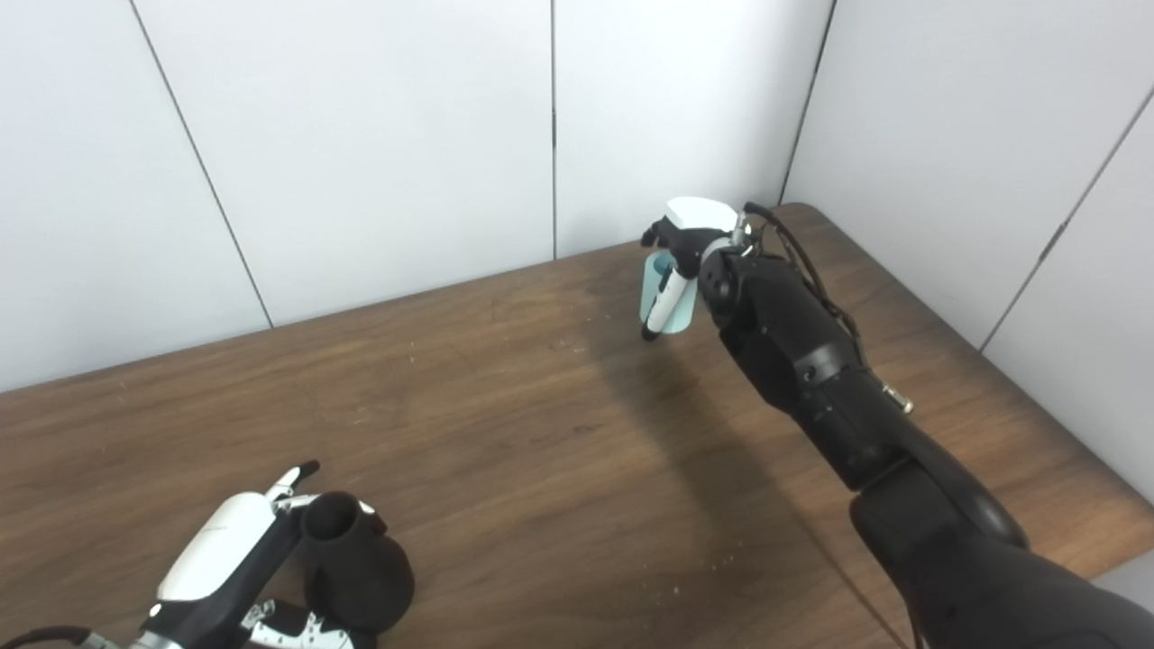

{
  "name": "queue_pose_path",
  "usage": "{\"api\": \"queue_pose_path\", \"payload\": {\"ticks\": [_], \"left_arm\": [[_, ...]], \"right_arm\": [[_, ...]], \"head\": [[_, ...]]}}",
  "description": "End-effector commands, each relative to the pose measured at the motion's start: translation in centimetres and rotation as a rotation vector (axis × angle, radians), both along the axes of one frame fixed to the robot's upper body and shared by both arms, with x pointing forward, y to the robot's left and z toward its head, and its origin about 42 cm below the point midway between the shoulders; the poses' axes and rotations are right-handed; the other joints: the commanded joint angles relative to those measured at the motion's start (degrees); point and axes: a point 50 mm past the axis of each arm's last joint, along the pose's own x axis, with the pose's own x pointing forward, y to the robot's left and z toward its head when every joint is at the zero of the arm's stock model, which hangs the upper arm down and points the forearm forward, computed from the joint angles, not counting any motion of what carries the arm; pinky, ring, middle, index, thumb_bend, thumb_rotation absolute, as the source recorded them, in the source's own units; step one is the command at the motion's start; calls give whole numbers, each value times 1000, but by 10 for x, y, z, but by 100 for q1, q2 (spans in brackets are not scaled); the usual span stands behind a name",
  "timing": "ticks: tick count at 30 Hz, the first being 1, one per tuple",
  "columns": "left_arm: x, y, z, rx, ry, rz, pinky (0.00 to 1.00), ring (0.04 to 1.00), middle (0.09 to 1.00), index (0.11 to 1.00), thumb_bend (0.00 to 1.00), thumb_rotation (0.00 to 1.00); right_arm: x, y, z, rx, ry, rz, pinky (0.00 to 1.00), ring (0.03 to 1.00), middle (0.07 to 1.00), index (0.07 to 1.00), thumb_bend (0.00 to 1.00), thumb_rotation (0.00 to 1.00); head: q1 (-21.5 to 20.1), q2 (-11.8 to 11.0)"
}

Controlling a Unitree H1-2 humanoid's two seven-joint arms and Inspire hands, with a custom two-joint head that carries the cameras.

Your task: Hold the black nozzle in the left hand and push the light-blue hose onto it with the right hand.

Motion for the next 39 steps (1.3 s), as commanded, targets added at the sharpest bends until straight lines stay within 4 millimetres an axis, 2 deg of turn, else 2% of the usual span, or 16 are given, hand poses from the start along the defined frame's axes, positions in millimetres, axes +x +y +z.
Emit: {"api": "queue_pose_path", "payload": {"ticks": [1,8,9,10,12,15,20,31,39], "left_arm": [[-5,13,-9,87,34,14,1000,649,483,489,522,0],[-8,8,-12,93,42,7,1000,649,491,482,522,0],[-9,8,-12,93,44,6,1000,648,492,482,522,0],[-9,8,-11,93,45,6,1000,648,491,482,522,0],[-9,8,-11,93,49,6,1000,647,491,482,522,0],[-9,8,-11,94,54,4,1000,646,492,482,522,0],[-12,6,-12,94,63,-2,1000,641,493,481,522,0],[-13,4,-10,98,74,-7,1000,641,492,482,522,0],[-13,5,-8,104,71,-6,1000,641,491,482,522,0]], "right_arm": [[7,-4,41,-23,-100,-17,557,669,808,819,849,21],[7,-3,42,-1,-122,-24,492,591,766,800,844,0],[7,-3,41,2,-123,-25,421,495,664,795,842,0],[7,-3,41,4,-123,-26,385,455,595,789,734,0],[8,-4,40,4,-123,-29,477,561,703,769,817,0],[10,-6,40,-1,-120,-32,571,640,752,751,841,0],[9,-3,40,-11,-122,-22,523,593,723,745,837,0],[11,-5,30,-48,-76,-7,597,667,755,728,842,0],[12,-5,24,-55,-55,-1,597,664,738,729,840,0]], "head": [[-10,14],[-2,46],[5,54],[18,61],[27,64],[29,72],[24,69],[67,92],[89,112]]}}
